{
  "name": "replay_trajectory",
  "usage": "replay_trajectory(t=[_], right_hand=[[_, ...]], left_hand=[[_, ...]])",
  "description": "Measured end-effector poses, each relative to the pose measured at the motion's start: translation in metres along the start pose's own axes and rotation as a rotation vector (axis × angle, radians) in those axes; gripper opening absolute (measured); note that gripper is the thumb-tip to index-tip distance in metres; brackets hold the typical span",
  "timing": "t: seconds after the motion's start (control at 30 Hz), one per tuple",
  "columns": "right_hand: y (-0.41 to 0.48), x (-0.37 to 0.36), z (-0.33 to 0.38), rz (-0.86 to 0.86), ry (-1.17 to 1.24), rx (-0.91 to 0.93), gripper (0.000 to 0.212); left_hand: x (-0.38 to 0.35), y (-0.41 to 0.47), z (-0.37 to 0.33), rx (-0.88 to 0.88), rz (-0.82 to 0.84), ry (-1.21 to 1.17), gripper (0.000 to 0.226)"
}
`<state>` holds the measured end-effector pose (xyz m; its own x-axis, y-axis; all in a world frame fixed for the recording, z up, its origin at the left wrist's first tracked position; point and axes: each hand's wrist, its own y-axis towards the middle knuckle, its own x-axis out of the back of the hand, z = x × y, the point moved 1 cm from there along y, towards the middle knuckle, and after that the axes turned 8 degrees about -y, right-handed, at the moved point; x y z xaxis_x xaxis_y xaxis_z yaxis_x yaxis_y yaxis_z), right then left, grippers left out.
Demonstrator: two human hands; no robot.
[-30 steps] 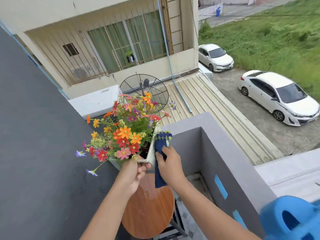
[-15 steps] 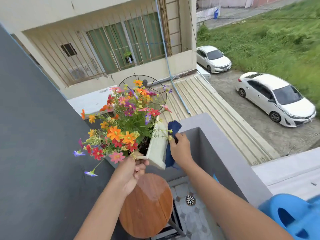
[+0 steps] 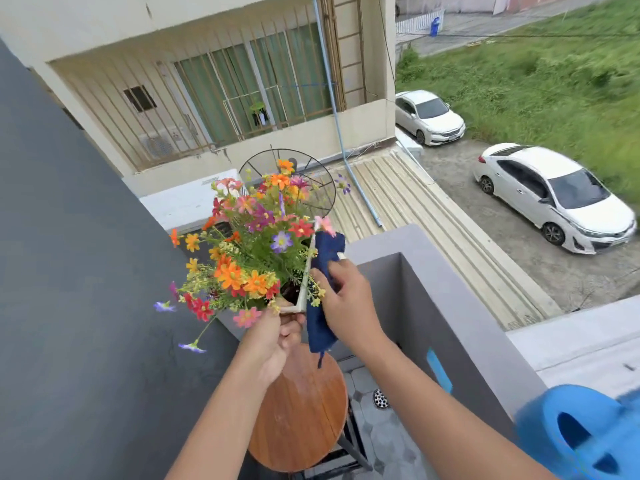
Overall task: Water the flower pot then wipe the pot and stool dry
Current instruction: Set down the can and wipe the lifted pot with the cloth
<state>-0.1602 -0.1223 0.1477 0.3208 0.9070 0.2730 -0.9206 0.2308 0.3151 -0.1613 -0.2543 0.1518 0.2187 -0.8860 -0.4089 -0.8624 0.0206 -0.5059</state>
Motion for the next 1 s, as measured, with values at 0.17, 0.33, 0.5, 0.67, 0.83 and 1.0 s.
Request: replay_trajectory(t=[0.17, 0.33, 0.5, 0.67, 0.83, 1.0], right_hand=[[-0.040, -0.011, -0.036, 0.041, -0.105, 0.042, 0.037], [-0.052, -0.006, -0.067, 0.057, -0.191, -0.122, 0.052], [-0.039, -0.003, -0.027, 0.011, -0.028, -0.059, 0.040], [-0.012, 0.006, 0.003, -0.029, 0.055, -0.003, 0.029], [0.039, 0.018, -0.013, -0.137, -0.028, -0.070, 0.030], [0.038, 0.022, -0.053, -0.132, -0.157, -0.169, 0.033]], left_hand=[[-0.005, 0.000, -0.007, -0.007, -0.004, -0.061, 0.032], [-0.004, -0.005, -0.008, -0.021, -0.008, -0.068, 0.033], [-0.009, -0.011, 0.002, -0.068, -0.018, 0.062, 0.030], [-0.011, -0.014, 0.000, -0.063, -0.017, 0.075, 0.026], [-0.009, -0.032, 0.002, -0.022, -0.004, 0.086, 0.027], [-0.005, -0.041, -0.003, -0.007, 0.042, 0.021, 0.032]])
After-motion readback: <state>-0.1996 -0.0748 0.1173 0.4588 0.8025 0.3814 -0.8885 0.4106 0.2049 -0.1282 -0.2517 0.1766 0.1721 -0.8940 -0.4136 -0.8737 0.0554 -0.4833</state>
